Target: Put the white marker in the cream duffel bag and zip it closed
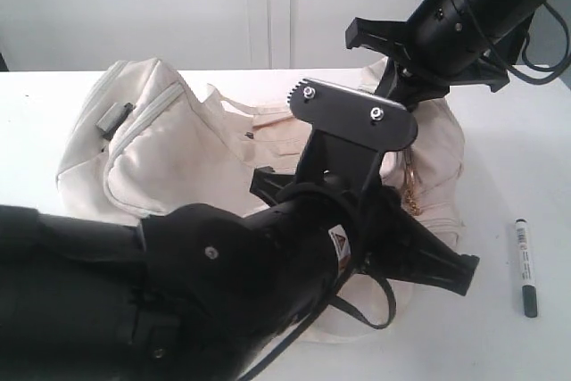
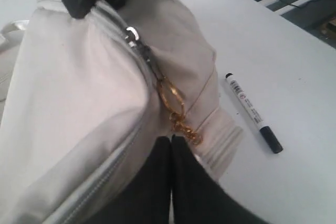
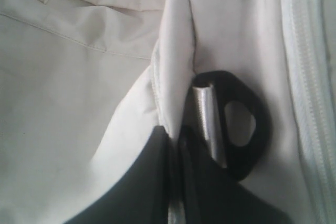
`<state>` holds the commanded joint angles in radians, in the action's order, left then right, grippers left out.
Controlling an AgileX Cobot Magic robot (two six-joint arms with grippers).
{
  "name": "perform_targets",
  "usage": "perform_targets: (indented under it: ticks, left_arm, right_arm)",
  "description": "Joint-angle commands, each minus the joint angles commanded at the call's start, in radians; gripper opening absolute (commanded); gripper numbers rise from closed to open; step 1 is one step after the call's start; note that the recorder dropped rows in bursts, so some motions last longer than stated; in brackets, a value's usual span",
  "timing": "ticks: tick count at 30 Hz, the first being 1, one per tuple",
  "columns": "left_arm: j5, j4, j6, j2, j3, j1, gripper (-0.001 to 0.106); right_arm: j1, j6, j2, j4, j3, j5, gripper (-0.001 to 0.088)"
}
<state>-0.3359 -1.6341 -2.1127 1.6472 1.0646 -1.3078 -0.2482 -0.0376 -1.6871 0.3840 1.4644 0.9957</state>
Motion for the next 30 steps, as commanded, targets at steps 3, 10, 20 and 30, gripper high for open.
perform_targets:
  ticks: [3, 10, 20, 30]
  left_arm:
    - [0.050, 0.000, 0.000, 0.004, 0.032, 0.000, 0.034]
    - [0.029, 0.006, 0.000, 0.037, 0.046, 0.012, 0.049]
    - [0.051, 0.045, 0.000, 0.099, 0.127, 0.020, 0.048]
    - [0.170, 0.128, 0.000, 0.143, 0.165, 0.110, 0.048]
  right_arm:
    - [0.000, 0.000, 0.000, 0.000, 0.000, 0.006, 0.0000]
    - [0.000, 0.008, 0.000, -0.002, 0.000, 0.008, 0.0000]
    - [0.000, 0.008, 0.000, -0.002, 0.000, 0.007, 0.0000]
    - [0.000, 0.008, 0.000, -0.002, 0.000, 0.009, 0.0000]
